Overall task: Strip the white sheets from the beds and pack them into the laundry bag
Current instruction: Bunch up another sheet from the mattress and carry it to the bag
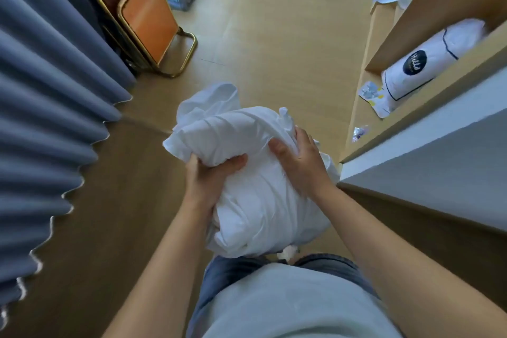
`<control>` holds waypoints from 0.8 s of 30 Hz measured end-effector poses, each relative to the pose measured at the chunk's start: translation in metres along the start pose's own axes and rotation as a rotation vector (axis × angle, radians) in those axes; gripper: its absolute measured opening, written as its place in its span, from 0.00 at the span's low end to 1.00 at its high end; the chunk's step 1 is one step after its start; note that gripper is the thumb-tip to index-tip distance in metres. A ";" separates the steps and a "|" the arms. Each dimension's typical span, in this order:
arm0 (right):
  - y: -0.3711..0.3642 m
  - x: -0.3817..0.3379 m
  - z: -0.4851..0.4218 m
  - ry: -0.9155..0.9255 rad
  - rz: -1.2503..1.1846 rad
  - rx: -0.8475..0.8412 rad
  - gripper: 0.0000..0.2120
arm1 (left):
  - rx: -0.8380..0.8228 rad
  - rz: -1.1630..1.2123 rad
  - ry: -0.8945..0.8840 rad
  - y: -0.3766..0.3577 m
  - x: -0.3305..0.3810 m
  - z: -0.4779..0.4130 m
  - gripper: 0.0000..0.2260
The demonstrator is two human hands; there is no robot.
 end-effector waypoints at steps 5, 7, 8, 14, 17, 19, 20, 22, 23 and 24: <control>-0.013 -0.065 -0.138 0.022 -0.010 0.009 0.37 | 0.069 0.053 0.042 -0.012 0.038 -0.144 0.32; -0.015 -0.091 -0.197 0.026 -0.032 0.046 0.40 | 0.023 0.079 0.029 -0.025 0.062 -0.210 0.33; -0.014 -0.105 -0.225 0.019 -0.037 0.068 0.40 | -0.005 0.073 0.028 -0.031 0.075 -0.242 0.33; 0.016 -0.173 -0.373 -0.074 -0.079 0.192 0.41 | -0.205 0.022 -0.026 -0.087 0.155 -0.414 0.30; 0.039 -0.195 -0.441 -0.122 -0.086 0.233 0.42 | -0.278 -0.034 -0.034 -0.127 0.177 -0.493 0.29; 0.055 -0.205 -0.492 -0.142 -0.102 0.256 0.42 | -0.304 -0.050 -0.039 -0.157 0.190 -0.546 0.29; 0.063 -0.210 -0.519 -0.144 -0.111 0.263 0.42 | -0.302 -0.058 -0.045 -0.172 0.196 -0.573 0.29; 0.077 -0.218 -0.574 -0.141 -0.125 0.273 0.41 | -0.281 -0.057 -0.042 -0.203 0.209 -0.622 0.30; 0.085 -0.223 -0.603 -0.133 -0.128 0.277 0.40 | -0.272 -0.043 -0.035 -0.218 0.216 -0.646 0.30; 0.093 -0.231 -0.633 -0.128 -0.127 0.274 0.38 | -0.263 -0.031 -0.028 -0.234 0.224 -0.671 0.29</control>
Point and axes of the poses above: each hand's wrist, its own z-axis away from the middle knuckle, its own y-axis out of the back of the hand, x = y × z, the point moved 4 cm from there along -z, towards the middle knuckle, and after that the axes turned 7 degrees about -y, right-handed, at the moved point
